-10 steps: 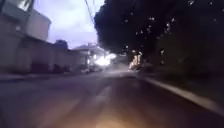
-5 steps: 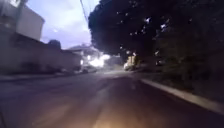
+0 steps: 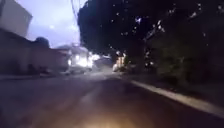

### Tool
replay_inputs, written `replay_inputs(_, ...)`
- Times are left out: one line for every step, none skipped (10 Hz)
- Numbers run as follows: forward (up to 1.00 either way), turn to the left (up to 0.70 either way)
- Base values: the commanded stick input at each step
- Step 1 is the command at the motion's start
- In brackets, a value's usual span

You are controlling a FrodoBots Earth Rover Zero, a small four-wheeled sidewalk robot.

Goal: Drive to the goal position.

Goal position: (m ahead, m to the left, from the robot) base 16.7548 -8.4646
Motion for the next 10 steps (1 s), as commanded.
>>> replay_inputs(0.70, -0.35)
replay_inputs(0.70, -0.35)
replay_inputs(0.70, -0.35)
replay_inputs(0.70, -0.27)
replay_inputs(0.70, -0.08)
replay_inputs(0.70, 0.00)
replay_inputs(0.70, 0.00)
replay_inputs(0.70, 0.00)
replay_inputs(0.70, 0.00)
replay_inputs(0.70, 0.00)
